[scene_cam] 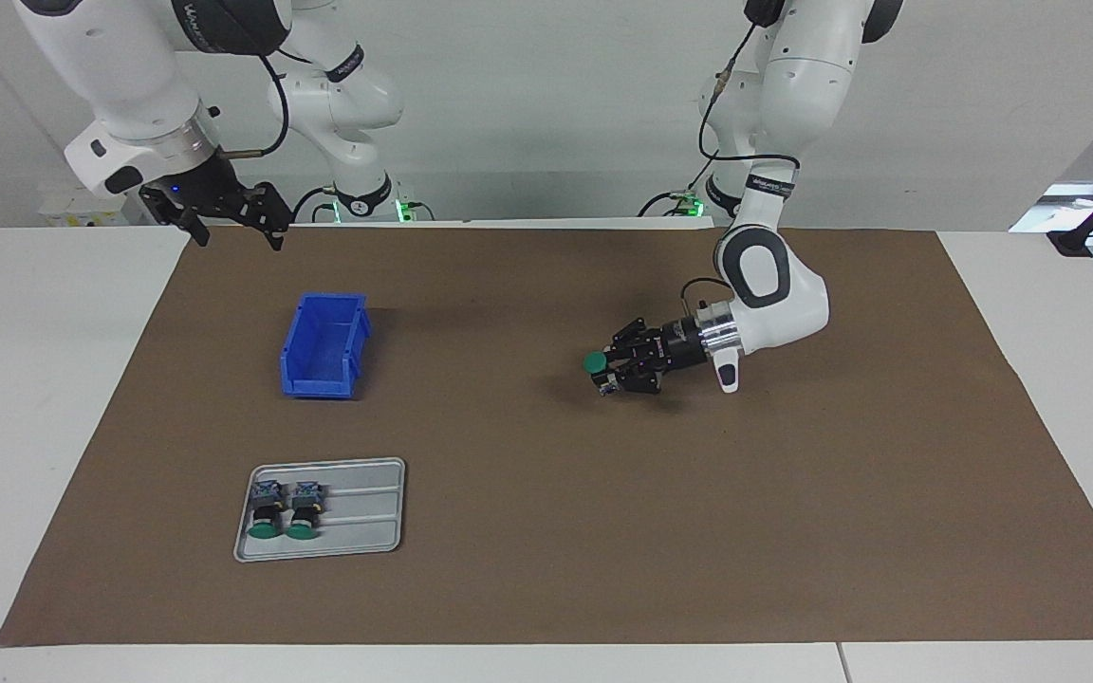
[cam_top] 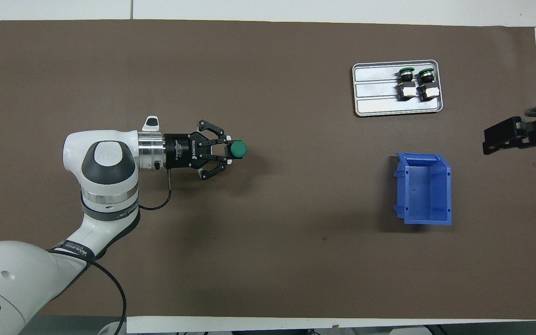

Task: Place and press button with both arms

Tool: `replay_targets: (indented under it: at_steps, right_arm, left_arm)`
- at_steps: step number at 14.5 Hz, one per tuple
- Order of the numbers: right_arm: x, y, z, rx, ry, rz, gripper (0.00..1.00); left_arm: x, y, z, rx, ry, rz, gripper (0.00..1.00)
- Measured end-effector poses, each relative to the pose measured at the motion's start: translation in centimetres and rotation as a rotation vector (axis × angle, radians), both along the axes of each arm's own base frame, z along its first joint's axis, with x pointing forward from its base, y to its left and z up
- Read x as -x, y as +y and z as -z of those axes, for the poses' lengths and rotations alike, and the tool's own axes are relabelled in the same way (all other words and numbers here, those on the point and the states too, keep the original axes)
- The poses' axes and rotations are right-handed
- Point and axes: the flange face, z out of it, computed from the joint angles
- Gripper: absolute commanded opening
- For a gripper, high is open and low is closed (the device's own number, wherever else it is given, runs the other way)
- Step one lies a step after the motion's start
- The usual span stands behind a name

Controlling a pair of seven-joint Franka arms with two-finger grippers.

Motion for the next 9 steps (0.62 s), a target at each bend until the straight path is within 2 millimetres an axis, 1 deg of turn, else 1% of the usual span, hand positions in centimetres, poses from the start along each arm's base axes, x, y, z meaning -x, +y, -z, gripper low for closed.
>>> replay_targets:
  at_steps: [2, 6, 9]
  right_arm:
    - [0.0, 0.0, 0.0, 0.000, 0.000, 0.000, 1.00]
    - [0.0, 0.0, 0.0, 0.000, 0.000, 0.000, 1.00]
    - [0.0, 0.0, 0.0, 0.000, 0.000, 0.000, 1.00]
  left_arm:
    - [0.4, 1.0, 0.8, 0.026, 0.004, -0.002, 0.14]
    - [0.5, 1.6, 1.1, 0.062, 0.012, -0.015, 0.14]
    - [0.6, 2.2, 1.8, 0.075, 0.004, -0.028, 0.13]
